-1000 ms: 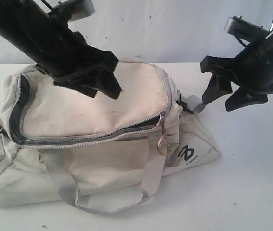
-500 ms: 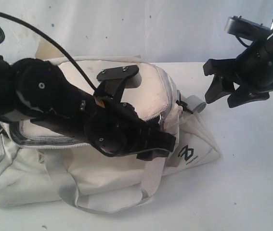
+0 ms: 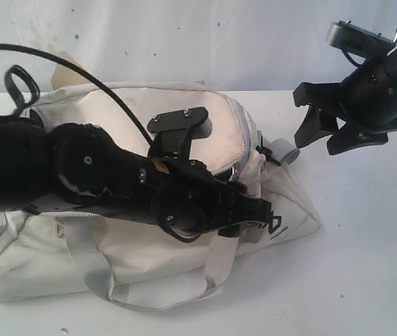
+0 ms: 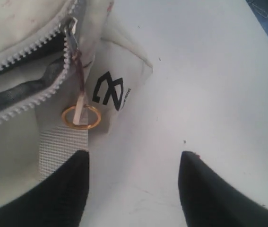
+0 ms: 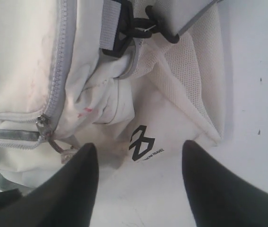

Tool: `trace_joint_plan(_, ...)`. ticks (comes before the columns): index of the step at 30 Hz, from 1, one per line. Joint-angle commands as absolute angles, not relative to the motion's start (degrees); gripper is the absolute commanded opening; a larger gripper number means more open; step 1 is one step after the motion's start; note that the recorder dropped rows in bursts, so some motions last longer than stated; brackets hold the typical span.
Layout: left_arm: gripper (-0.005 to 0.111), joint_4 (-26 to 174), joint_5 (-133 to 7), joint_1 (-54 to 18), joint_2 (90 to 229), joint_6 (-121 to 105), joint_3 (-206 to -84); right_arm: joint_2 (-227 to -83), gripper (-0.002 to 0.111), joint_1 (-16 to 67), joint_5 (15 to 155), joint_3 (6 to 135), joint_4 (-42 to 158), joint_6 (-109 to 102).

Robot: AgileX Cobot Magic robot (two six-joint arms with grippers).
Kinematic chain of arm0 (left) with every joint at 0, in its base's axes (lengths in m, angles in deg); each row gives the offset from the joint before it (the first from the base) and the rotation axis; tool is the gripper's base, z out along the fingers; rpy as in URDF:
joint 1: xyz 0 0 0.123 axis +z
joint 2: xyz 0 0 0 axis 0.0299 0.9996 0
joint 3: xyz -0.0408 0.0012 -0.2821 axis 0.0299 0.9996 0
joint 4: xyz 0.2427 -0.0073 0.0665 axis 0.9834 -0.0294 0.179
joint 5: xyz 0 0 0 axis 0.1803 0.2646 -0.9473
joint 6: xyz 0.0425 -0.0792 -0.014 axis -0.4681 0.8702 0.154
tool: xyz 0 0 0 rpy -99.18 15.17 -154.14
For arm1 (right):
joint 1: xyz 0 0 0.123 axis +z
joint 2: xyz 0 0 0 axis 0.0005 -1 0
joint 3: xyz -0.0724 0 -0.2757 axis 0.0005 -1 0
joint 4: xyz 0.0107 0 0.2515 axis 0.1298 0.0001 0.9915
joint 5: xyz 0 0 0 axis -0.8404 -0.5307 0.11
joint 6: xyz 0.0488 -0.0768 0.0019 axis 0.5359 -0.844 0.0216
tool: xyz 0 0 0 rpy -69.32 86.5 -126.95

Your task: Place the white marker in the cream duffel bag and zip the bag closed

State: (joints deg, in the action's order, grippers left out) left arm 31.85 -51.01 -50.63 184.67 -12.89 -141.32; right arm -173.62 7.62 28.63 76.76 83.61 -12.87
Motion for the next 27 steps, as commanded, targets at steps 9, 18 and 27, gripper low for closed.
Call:
trace_joint_plan(9,0.059,30.94,-45.53,-46.46,194.16,-12.2,-149.53,-173.74,0.05,7.25,28.1,76.77,84.35,-13.44)
trace_joint_plan(18,0.059,30.61,-45.07,-44.64,194.53,-13.94,-150.01,-173.74,0.05,7.25,28.53,76.77,86.63,-13.44)
trace_joint_plan(27,0.059,20.23,-45.34,-44.74,196.96,-18.91,-150.01,-173.74,0.05,7.25,29.73,76.77,87.07,-13.44)
